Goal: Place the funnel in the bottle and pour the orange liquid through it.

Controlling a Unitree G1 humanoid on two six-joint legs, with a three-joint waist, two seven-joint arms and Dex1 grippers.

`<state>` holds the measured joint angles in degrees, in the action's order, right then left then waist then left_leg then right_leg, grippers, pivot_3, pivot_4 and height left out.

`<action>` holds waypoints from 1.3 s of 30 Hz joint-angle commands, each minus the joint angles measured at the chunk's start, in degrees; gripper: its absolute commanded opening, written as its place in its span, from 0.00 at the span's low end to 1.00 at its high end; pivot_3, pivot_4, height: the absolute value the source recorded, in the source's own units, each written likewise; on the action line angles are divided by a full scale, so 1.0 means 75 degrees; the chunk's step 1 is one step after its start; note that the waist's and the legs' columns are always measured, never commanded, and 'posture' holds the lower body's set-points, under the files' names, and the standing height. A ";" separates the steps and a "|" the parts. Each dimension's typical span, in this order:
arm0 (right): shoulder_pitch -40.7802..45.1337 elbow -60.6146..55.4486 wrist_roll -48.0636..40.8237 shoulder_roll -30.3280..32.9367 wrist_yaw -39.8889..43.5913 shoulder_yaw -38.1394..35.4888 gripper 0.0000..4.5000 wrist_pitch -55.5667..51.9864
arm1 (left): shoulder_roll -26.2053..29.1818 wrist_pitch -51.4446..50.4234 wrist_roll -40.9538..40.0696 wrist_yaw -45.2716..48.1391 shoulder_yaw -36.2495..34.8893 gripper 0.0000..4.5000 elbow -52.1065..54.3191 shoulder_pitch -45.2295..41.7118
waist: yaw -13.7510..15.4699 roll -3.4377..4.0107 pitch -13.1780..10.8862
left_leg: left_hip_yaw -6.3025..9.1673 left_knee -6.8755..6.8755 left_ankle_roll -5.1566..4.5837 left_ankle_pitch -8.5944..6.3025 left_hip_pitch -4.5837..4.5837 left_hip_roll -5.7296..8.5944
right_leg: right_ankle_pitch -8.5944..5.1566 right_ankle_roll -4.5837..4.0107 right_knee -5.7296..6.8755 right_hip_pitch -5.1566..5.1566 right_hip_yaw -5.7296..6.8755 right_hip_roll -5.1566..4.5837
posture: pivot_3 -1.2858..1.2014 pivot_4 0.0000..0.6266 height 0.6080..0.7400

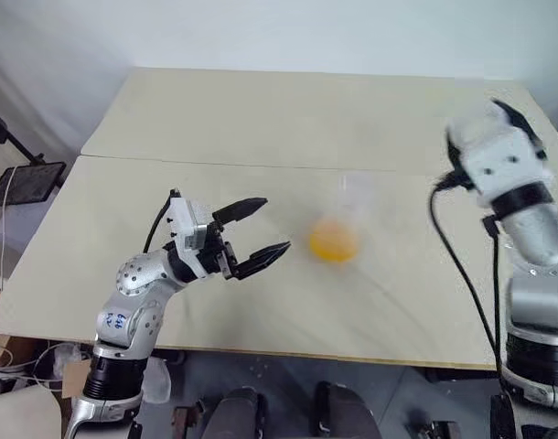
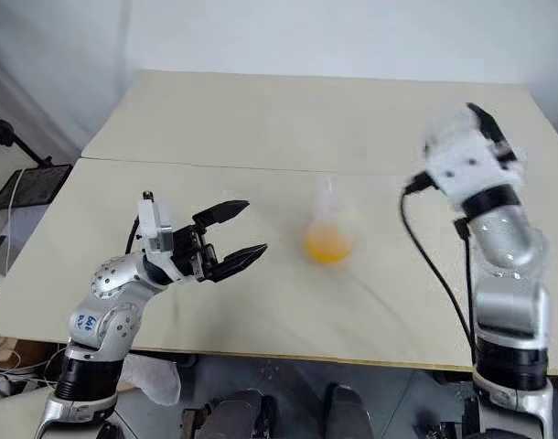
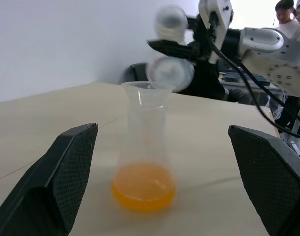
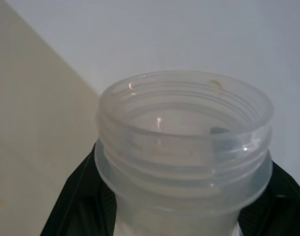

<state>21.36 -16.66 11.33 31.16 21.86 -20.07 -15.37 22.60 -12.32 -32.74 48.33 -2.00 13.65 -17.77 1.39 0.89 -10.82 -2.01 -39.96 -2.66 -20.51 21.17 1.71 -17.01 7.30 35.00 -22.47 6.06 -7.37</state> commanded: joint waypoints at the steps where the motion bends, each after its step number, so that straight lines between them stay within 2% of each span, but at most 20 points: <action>1: 0.0060 0.0583 -0.1060 -0.0063 -0.0186 -0.1060 0.56 -0.0427 | 0.0025 0.0135 0.0030 0.0094 -0.0037 1.00 0.0013 -0.0184 | -0.0022 0.0004 -0.0002 | -0.0009 0.0001 -0.0004 0.0002 -0.0001 0.0001 | 0.0000 0.0000 -0.0002 -0.0002 0.0000 0.0000 | 0.52 0.24 1.00; 5: 0.0388 0.2244 -0.2405 -0.0212 -0.0398 -0.2165 0.56 -0.0107 | 0.0018 0.0110 0.0031 0.0099 -0.0011 1.00 0.0008 -0.0235 | -0.0064 0.0004 -0.0001 | -0.0015 0.0002 -0.0008 0.0005 -0.0006 -0.0003 | 0.0000 0.0000 0.0004 -0.0006 -0.0004 0.0004 | 0.52 0.24 1.00; 11: 0.0464 0.3608 -0.3330 -0.0056 -0.0404 -0.2631 0.56 0.0142 | 0.0035 0.0031 0.0012 0.0074 -0.0004 1.00 0.0087 -0.0198 | -0.0153 0.0004 0.0000 | -0.0015 0.0009 -0.0008 0.0005 -0.0009 0.0000 | 0.0000 0.0000 0.0010 -0.0007 -0.0005 -0.0002 | 0.52 0.24 1.00; 15: 0.0381 0.3975 -0.3799 0.0002 -0.0331 -0.2729 0.56 0.0464 | 0.0044 0.0000 0.0009 0.0076 -0.0001 1.00 0.0074 -0.0219 | -0.0167 0.0003 0.0000 | -0.0014 0.0001 -0.0010 0.0006 -0.0012 0.0000 | 0.0000 0.0000 0.0010 0.0002 -0.0009 -0.0004 | 0.52 0.24 1.00; 16: 0.0336 0.3974 -0.3904 0.0006 -0.0287 -0.2733 0.56 0.0587 | 0.0051 -0.0010 0.0005 0.0083 -0.0005 1.00 0.0057 -0.0237 | -0.0171 0.0004 0.0000 | -0.0015 0.0000 -0.0011 0.0006 -0.0012 0.0000 | 0.0000 0.0001 0.0009 0.0002 -0.0010 -0.0005 | 0.52 0.24 1.00; 17: 0.0243 0.3898 -0.4018 0.0010 -0.0225 -0.2730 0.72 0.0652 | 0.0065 -0.0021 0.0002 0.0096 -0.0011 1.00 0.0039 -0.0251 | -0.0174 0.0003 0.0000 | -0.0014 0.0000 -0.0011 0.0006 -0.0012 0.0000 | 0.0000 0.0001 0.0009 0.0002 -0.0013 -0.0005 | 0.52 0.24 1.00; 21: -0.0054 0.3390 -0.4416 0.0118 -0.0085 -0.2750 1.00 0.0739 | 0.0157 -0.0071 0.0040 0.0129 -0.0020 1.00 -0.0010 -0.0282 | -0.0168 0.0006 0.0001 | -0.0010 0.0003 -0.0011 0.0006 -0.0008 0.0000 | 0.0000 0.0001 0.0009 -0.0002 -0.0016 -0.0008 | 0.52 0.24 1.00; 24: -0.0364 0.2682 -0.4647 0.0296 0.0078 -0.3043 1.00 0.1364 | 0.0245 -0.0138 0.0052 0.0052 -0.0108 1.00 -0.0054 -0.0293 | -0.0158 0.0015 0.0001 | -0.0011 0.0003 -0.0011 0.0006 -0.0005 0.0001 | 0.0000 0.0000 0.0007 -0.0004 -0.0017 -0.0008 | 0.52 0.24 1.00; 28: -0.0529 0.2135 -0.5204 0.0600 0.0033 -0.3324 1.00 0.0885 | 0.0343 -0.0050 0.0081 0.0075 -0.0232 1.00 -0.0170 -0.0312 | -0.0152 0.0015 0.0001 | -0.0011 0.0002 -0.0010 0.0006 -0.0007 0.0002 | 0.0000 0.0001 0.0005 -0.0003 -0.0017 -0.0009 | 0.52 0.24 1.00; 32: -0.0493 0.1853 -0.5376 0.0901 0.0281 -0.3284 1.00 0.1191 | 0.0410 -0.0020 0.0082 0.0138 -0.0269 1.00 -0.0281 -0.0345 | -0.0146 0.0015 0.0001 | -0.0010 0.0002 -0.0010 0.0006 -0.0009 0.0001 | 0.0000 0.0001 0.0004 -0.0001 -0.0018 -0.0009 | 0.52 0.24 1.00; 36: -0.0255 0.1348 -0.6112 0.1329 0.1362 -0.2752 1.00 0.0964 | 0.0524 -0.0158 0.0030 0.0081 -0.0387 1.00 -0.0273 -0.0284 | -0.0158 0.0019 0.0000 | -0.0017 0.0003 -0.0011 0.0006 -0.0008 0.0002 | 0.0000 0.0001 0.0004 -0.0004 -0.0016 -0.0010 | 0.52 0.24 1.00; 39: -0.0704 0.0866 -0.6630 0.1549 0.2580 -0.2117 1.00 0.0614 | 0.0727 -0.0193 0.0095 0.0078 -0.0513 1.00 -0.0287 -0.0173 | -0.0158 0.0017 0.0000 | -0.0010 0.0003 -0.0010 0.0006 -0.0009 -0.0006 | 0.0000 0.0000 0.0005 -0.0003 -0.0017 -0.0008 | 0.52 0.24 1.00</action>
<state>17.68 -7.22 -35.79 42.00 36.63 -37.65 -9.40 27.06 -13.92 -32.13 48.84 -3.82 10.40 -19.54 0.20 1.01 -10.82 -2.04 -39.94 -2.74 -20.47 21.11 1.64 -17.01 7.30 35.03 -22.47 5.93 -7.43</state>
